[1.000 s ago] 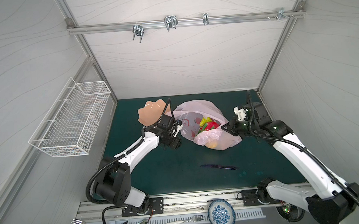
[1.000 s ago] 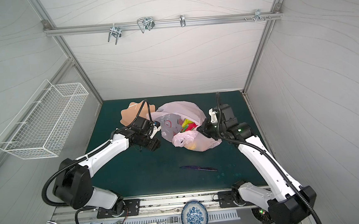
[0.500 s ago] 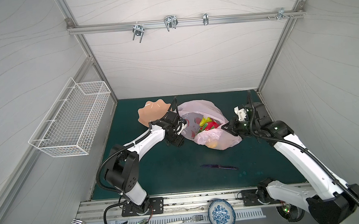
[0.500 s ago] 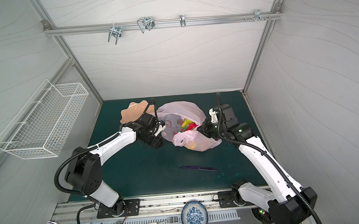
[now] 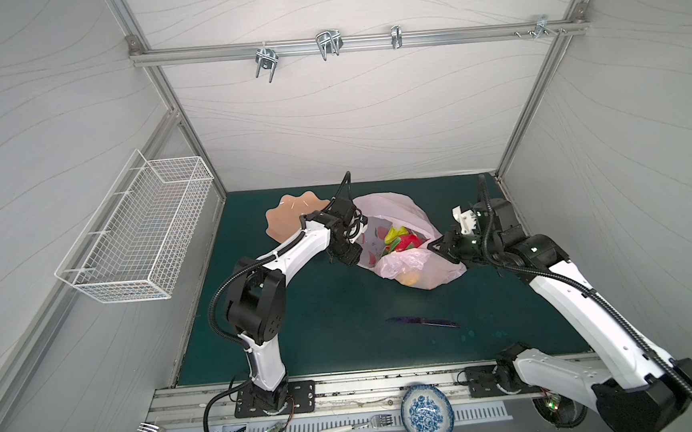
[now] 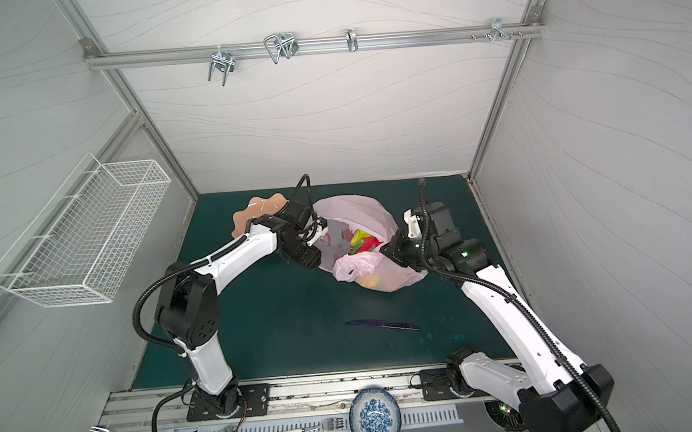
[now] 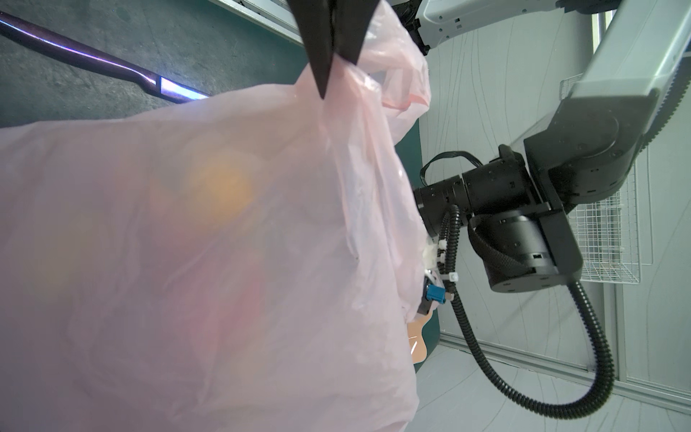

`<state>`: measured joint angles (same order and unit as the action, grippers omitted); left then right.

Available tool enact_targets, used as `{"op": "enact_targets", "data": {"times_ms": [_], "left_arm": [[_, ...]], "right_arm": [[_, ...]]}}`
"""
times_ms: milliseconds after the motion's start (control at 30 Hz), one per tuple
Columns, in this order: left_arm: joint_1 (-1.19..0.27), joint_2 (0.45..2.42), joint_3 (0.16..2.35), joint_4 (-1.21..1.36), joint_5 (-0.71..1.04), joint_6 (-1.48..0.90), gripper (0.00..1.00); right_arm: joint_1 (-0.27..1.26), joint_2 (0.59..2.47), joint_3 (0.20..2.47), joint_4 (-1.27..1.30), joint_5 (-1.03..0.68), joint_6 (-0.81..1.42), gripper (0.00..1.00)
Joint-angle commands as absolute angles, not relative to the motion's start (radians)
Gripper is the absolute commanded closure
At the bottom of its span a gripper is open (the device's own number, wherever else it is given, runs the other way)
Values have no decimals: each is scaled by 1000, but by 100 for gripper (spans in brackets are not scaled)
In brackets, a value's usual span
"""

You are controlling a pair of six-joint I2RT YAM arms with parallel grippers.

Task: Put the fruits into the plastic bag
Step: 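Carry the plum with the left gripper into the bag opening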

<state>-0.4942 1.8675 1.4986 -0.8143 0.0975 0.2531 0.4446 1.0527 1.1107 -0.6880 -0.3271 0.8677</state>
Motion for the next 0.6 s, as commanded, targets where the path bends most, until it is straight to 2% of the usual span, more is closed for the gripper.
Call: {"op": "enact_targets", "data": {"times_ms": [0,567], "left_arm": [[-506,1918,1590,-848,88,285,94],[-512,2100,1838,-884,59,262,95]], "right_arm": [[440,1034,1101,-690,-324,874,100],[441,1032,1100,-689,-326,877,100]]}}
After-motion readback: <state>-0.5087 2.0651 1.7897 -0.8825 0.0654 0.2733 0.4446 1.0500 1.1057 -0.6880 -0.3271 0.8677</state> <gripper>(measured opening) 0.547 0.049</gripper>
